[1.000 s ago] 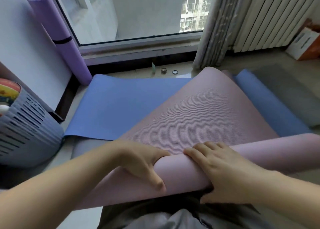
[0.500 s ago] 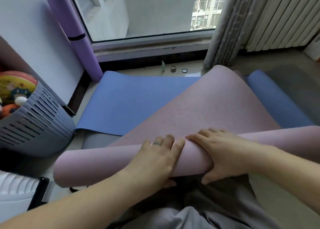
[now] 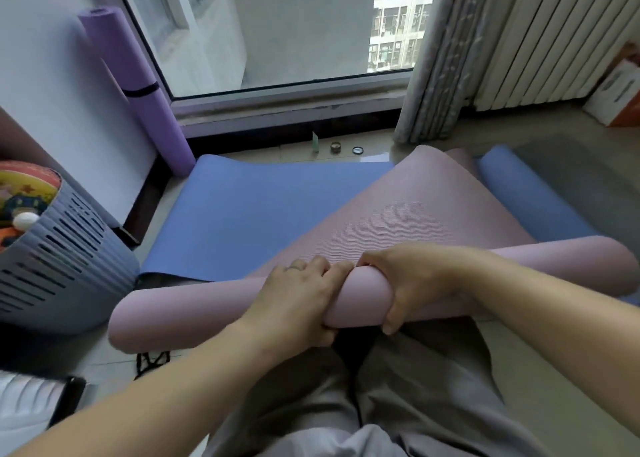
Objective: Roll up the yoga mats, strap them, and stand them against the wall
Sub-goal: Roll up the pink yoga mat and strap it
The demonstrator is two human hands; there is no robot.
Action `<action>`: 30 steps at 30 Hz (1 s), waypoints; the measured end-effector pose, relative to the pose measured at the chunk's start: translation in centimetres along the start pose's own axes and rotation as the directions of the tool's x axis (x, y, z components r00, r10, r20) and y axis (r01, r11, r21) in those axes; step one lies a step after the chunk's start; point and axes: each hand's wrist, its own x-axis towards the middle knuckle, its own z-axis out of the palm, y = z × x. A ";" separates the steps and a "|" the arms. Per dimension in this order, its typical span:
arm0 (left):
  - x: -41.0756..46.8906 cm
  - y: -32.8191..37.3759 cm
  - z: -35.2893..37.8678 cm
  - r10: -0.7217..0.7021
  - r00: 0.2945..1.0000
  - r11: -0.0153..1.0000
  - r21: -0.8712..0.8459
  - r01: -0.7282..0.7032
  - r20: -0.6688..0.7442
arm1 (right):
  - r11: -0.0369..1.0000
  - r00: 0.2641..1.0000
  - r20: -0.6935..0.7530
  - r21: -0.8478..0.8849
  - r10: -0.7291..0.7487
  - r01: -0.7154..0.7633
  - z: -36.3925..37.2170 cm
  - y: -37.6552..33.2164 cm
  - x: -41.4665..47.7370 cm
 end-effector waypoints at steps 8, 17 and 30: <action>-1.9 -0.6 -1.8 0.180 0.968 0.961 -0.240 -0.136 0.173 | 0.999 0.997 0.081 -0.030 -0.018 0.021 1.2 -1.6 -4.9; 2.5 -3.0 -3.5 0.196 0.879 0.902 -0.431 0.013 0.435 | 0.969 0.950 -0.310 -0.224 0.032 -0.105 5.2 -2.0 -4.8; 0.7 -2.1 0.9 0.037 0.998 0.998 0.046 -0.035 -0.041 | 0.914 0.922 -0.384 -0.359 0.041 -0.190 4.0 -0.9 -2.0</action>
